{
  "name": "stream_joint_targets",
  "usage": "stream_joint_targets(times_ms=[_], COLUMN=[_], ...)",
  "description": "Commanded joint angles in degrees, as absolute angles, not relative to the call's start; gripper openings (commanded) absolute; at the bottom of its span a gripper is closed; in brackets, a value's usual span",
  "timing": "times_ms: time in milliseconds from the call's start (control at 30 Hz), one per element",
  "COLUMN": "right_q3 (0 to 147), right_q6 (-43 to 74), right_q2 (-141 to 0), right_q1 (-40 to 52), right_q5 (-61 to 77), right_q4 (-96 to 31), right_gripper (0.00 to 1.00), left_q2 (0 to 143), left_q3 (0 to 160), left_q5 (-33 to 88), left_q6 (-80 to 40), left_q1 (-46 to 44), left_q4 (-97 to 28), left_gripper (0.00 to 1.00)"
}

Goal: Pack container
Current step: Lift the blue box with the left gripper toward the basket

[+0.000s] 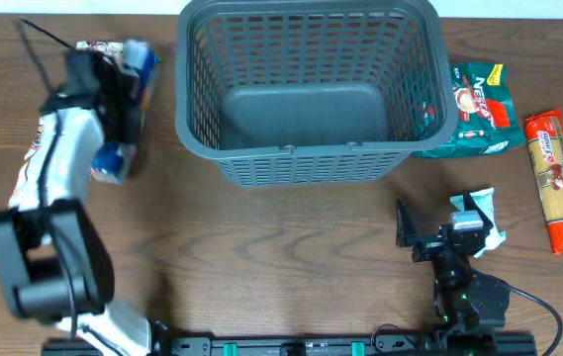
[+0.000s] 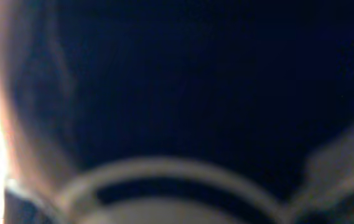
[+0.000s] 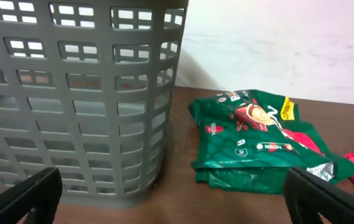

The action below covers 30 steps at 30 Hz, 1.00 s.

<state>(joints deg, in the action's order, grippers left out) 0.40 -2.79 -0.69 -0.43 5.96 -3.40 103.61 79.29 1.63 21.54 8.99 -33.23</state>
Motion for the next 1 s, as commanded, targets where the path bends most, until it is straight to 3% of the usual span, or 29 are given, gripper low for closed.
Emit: stream_joint_targets(times_ms=[0,167,467,967], right_q3=[0.32,0.32,0.32,0.32], right_q6=[-3.46,-3.46,-3.46,-3.46], right_q2=[-0.32,-0.32,-0.32,-0.32], right_q1=[-0.78,-0.78,-0.78,-0.78], right_q5=[5.85,5.85,5.85,5.85], right_q4=[-3.64,-3.64,-3.64,-3.64], right_gripper=[0.99,0.99,0.99,0.99], left_q2=[96.57,88.64,78.85,82.89], left_q3=[83.83,86.67,94.30,110.32], left_q5=[0.82,2.63,16.64,30.02], left_q6=[17.34,17.21,17.23,17.72], left_q1=[9.58,9.58,9.56,4.93], left_q4=[-32.84,-32.86,-34.17,-43.86], left_gripper=[0.06,0.06,0.06,0.06])
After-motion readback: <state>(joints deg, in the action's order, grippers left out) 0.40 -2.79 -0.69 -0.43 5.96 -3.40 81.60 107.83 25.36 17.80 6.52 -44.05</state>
